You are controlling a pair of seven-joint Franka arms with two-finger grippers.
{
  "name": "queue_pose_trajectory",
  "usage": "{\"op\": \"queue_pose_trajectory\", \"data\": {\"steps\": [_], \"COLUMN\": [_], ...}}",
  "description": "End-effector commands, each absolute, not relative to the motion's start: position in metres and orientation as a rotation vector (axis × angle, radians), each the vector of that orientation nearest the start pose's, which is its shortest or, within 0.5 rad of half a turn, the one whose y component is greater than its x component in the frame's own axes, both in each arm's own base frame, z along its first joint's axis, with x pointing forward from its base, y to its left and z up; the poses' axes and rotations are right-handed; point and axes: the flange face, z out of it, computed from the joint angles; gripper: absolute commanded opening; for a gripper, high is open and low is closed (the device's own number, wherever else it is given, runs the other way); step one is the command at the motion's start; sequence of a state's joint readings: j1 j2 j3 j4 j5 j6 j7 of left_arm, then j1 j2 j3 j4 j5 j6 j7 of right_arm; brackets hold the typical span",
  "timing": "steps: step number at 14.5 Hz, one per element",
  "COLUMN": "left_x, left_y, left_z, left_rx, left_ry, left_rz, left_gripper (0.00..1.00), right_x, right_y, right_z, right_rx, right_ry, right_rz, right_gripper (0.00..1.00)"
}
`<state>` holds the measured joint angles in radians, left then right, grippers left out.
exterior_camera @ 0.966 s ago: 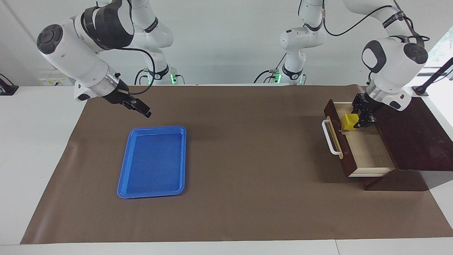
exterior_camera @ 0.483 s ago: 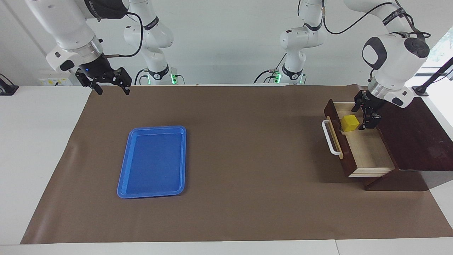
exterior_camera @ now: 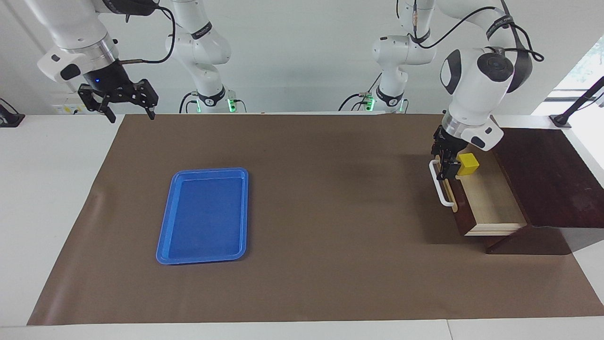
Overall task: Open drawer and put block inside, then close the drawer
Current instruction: 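Push the drawer closed with the left gripper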
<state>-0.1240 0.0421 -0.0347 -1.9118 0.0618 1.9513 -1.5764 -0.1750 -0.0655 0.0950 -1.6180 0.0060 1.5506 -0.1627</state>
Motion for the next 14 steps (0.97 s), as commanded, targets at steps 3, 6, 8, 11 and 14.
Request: {"op": "queue_pose_trajectory", "data": {"steps": [3, 6, 8, 11, 14], "left_x": [0.57, 0.573, 0.573, 0.575, 0.572], "left_y": [-0.036, -0.013, 0.006, 0.041, 0.079], "left_z": [0.458, 0.458, 0.459, 0.46, 0.459], "left_rx": [-2.345, -2.339, -2.338, -2.351, -2.376], "left_ry": [-2.067, -2.068, -2.055, -2.053, -2.017], "left_rz": [-0.128, -0.142, -0.162, -0.19, -0.199], "left_gripper": [1.0, 1.0, 1.0, 1.0, 1.0], "right_x": [0.527, 0.52, 0.521, 0.529, 0.53], "right_y": [-0.042, -0.042, -0.043, -0.045, -0.045], "right_z": [0.627, 0.624, 0.619, 0.607, 0.604], "right_rx": [-3.124, -3.113, -3.111, -3.11, -3.11], "right_ry": [-0.086, -0.03, -0.02, -0.012, -0.002], "right_rz": [0.053, 0.122, 0.143, 0.15, 0.147], "right_gripper": [1.0, 1.0, 1.0, 1.0, 1.0]}}
